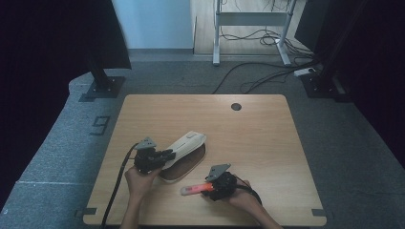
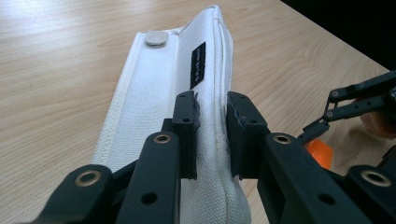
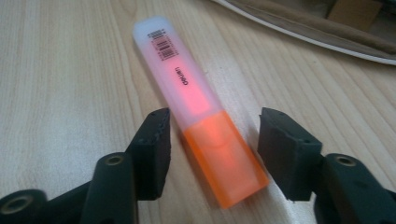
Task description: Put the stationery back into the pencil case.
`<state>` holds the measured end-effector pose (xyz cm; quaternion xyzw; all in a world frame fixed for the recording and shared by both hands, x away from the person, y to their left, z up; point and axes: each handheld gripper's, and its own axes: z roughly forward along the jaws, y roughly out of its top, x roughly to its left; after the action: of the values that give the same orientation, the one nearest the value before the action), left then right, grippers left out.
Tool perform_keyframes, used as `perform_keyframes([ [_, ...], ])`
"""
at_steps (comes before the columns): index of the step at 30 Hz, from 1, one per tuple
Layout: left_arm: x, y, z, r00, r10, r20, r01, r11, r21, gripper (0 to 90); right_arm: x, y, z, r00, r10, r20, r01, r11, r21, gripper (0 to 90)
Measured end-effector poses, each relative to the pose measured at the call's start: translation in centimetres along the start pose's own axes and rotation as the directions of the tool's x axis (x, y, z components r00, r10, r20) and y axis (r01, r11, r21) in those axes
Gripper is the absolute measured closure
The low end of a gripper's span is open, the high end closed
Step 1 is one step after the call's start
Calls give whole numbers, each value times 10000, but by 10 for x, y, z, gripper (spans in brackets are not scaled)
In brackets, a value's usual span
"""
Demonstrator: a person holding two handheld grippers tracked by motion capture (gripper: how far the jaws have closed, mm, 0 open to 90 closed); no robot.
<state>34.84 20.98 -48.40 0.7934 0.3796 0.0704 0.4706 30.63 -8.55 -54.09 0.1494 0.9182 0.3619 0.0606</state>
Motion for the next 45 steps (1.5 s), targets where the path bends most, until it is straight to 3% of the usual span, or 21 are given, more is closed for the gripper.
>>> perform_keyframes([
  [10, 0, 0, 0, 10000, 12, 5, -12, 10000, 5, 743, 3, 2, -2, 9996, -68, -286, 72, 9999, 136, 604],
  [16, 0, 0, 0, 10000, 22, -3, -22, 10000, 13, 743, 3, 3, -2, 9993, 50, -360, -43, 9998, 210, 647],
  [35, 0, 0, 1, 10000, 23, 7, -23, 10000, 14, 743, 6, 2, -6, 9984, 508, -246, -498, 9980, 399, 656],
  [45, 0, 0, 1, 10000, 20, 10, -20, 10000, 20, 744, 3, 2, -17, 9976, 685, 21, -685, 9976, 76, 656],
])
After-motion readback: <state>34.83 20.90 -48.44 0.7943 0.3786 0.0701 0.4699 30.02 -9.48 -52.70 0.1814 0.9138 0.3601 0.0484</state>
